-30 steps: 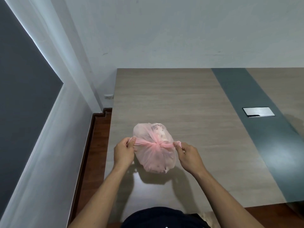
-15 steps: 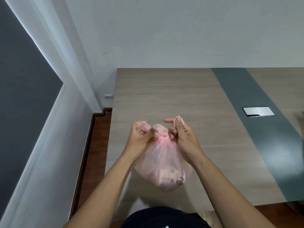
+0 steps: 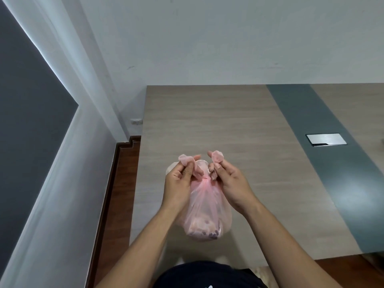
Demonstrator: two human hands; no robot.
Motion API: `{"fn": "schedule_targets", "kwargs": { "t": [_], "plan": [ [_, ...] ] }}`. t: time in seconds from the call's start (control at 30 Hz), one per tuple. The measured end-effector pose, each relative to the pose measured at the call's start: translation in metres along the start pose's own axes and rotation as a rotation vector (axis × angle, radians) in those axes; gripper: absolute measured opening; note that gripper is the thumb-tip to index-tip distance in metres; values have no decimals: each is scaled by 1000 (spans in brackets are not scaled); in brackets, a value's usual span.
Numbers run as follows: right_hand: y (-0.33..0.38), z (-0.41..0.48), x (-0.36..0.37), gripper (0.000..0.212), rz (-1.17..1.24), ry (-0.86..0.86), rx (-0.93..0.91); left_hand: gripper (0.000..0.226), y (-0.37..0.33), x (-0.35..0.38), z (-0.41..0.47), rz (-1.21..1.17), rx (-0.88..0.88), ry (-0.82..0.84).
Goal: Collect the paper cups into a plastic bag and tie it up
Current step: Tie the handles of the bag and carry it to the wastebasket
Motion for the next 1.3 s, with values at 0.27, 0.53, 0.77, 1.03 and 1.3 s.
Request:
{"fn": "schedule_targets", "kwargs": {
  "t": [0.27,0.53,0.77,1.03,1.3],
  "plan": [
    [-8,-1,-4,42,-16,-115,55,28,15,4,4,136,-41,84],
    [-13,-3,-8,10,-49,-117,72,40,18,7,3,134,-88,234],
    [-7,-13,5,16,-138,107,100,13,31,-2,2,131,-112,194],
    [-6,-12,-3,15,-347,107,44,18,28,-5,-3,177,-151,272],
    [-10,-14,-16,18,-585,-75,12,35,34,-11,-6,226,-132,299]
  ]
}}
Point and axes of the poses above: each hand's wrist, its own z-axis towards the middle knuckle, its own x-axis out of the palm, y = z × x, the point moved 7 cm from there along z, towards the middle knuckle, and after that the axes turned 5 degrees about z, right-handed, at the moved point
